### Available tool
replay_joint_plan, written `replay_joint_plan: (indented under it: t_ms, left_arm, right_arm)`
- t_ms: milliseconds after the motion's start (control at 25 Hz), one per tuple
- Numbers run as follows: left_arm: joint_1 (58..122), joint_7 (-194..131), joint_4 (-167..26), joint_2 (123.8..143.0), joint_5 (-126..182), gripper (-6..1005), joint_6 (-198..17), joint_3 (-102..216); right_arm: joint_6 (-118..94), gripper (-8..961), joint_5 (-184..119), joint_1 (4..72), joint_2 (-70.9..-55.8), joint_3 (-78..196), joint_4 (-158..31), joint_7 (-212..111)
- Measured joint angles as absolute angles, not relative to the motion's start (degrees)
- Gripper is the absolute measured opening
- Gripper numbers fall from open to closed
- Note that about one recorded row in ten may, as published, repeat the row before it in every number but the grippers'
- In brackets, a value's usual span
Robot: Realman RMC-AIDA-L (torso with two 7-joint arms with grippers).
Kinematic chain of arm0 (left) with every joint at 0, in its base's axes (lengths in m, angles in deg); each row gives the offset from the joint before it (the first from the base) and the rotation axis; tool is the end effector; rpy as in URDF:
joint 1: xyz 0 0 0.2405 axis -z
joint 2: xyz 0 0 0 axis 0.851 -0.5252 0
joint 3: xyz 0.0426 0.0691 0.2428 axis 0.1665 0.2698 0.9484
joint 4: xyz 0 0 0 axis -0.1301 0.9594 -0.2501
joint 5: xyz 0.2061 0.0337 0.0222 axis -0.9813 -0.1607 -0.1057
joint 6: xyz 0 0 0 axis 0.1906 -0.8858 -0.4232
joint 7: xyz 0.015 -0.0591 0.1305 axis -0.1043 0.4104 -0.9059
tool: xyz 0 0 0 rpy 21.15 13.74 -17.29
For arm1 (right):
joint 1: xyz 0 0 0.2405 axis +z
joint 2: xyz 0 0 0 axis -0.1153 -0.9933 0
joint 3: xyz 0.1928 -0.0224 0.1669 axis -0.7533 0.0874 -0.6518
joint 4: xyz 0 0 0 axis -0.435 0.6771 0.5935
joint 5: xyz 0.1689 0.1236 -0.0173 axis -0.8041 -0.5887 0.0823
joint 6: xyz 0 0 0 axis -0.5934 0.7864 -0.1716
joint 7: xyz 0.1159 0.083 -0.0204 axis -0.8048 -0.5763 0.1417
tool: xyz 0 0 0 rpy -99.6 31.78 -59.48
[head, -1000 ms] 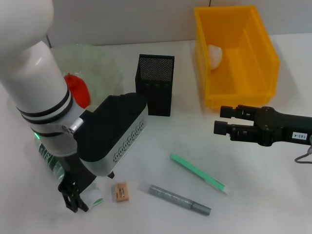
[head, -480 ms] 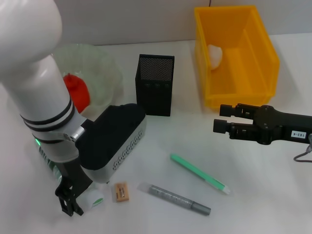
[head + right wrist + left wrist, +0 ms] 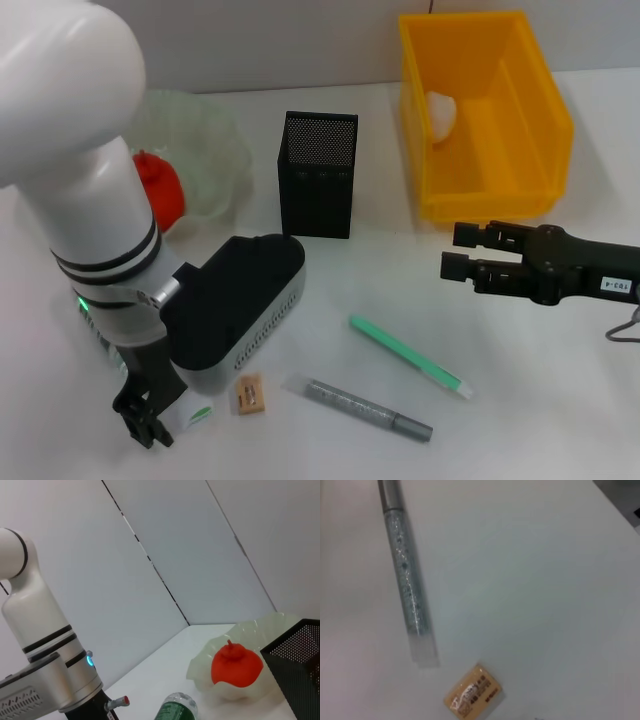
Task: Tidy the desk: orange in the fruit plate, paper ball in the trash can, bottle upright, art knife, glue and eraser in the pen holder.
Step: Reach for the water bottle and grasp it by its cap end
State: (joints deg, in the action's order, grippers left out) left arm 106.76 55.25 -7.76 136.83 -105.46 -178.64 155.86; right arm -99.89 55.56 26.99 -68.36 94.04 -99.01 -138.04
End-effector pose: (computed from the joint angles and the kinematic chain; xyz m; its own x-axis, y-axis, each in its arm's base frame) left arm -0.1503 0.3224 -0.0672 0.5848 -0.6480 -0.4880 -0.4238 -0.7570 0.4974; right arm 0.2845 0.2870 0.0238 0.5594 -0.5052 -0.6571 -0.6463 -0.7623 0.0359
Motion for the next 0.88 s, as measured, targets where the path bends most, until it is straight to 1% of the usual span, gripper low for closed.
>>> replay_joint_plan:
  t_ms: [240, 760, 880]
  left_arm:
    - [106.8, 55.1, -7.7, 136.96, -105.4, 627, -178.0, 156.3]
    - [106.9, 54.8, -8.0, 137.05, -105.5, 465, -177.5, 157.0]
    - [106.9, 54.2, -8.1, 137.09, -105.6, 462, -177.2, 157.8]
  right_arm:
    - [-100.0, 782, 55.5, 26.6, -68.36, 93.9, -99.0, -138.0]
    - [-100.0, 782, 55.5, 26.4, -68.36, 94.0, -99.1, -138.1]
    - [-99.8, 782, 55.5, 26.4, -68.37, 94.0, -99.1, -138.0]
